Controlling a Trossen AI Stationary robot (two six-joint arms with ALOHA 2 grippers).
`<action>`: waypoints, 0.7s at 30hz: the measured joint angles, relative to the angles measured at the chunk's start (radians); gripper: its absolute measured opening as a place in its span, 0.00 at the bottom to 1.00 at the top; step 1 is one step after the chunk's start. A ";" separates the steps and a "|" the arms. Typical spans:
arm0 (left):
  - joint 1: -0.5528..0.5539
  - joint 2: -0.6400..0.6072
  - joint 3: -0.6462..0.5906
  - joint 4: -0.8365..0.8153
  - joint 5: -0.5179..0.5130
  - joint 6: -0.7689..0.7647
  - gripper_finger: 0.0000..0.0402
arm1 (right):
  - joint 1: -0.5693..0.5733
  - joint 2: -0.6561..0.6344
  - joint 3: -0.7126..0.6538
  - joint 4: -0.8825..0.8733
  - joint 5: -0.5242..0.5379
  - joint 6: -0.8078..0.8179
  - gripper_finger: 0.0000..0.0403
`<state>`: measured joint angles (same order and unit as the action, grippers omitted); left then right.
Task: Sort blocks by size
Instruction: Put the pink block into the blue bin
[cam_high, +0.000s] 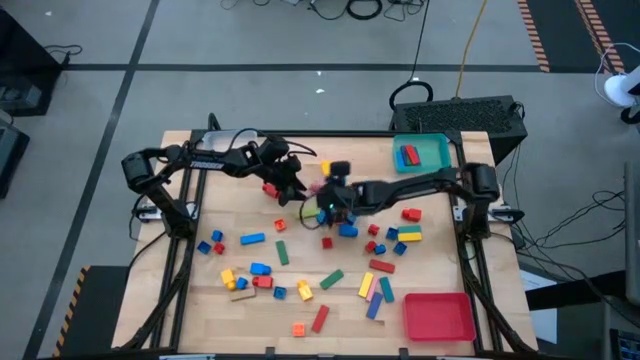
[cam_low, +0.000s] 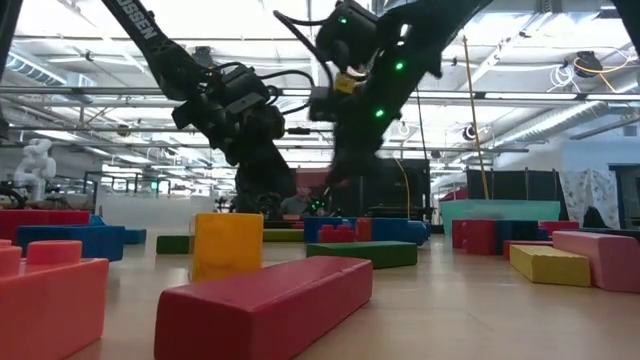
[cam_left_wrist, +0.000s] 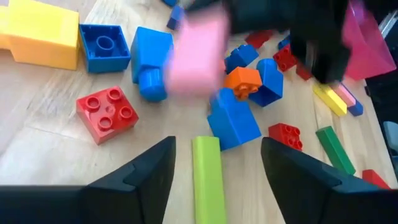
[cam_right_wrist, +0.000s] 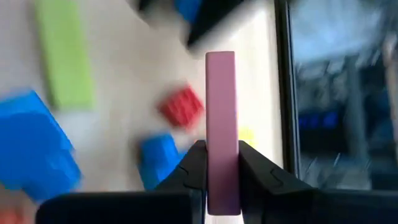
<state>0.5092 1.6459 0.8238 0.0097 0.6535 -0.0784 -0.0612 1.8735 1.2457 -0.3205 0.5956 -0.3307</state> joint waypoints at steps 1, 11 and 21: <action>0.000 0.000 0.000 0.000 0.000 0.012 0.60 | -0.014 -0.020 0.000 -0.059 -0.008 0.047 0.09; -0.054 0.000 0.000 -0.027 -0.059 0.109 0.61 | -0.194 -0.243 0.000 -0.492 -0.077 0.470 0.09; -0.167 0.000 -0.021 -0.079 -0.226 0.175 0.61 | -0.379 -0.480 -0.122 -0.667 -0.093 0.741 0.09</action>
<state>0.3418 1.6459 0.8031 -0.0690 0.4277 0.0971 -0.4400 1.3936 1.1242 -0.9874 0.5022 0.4100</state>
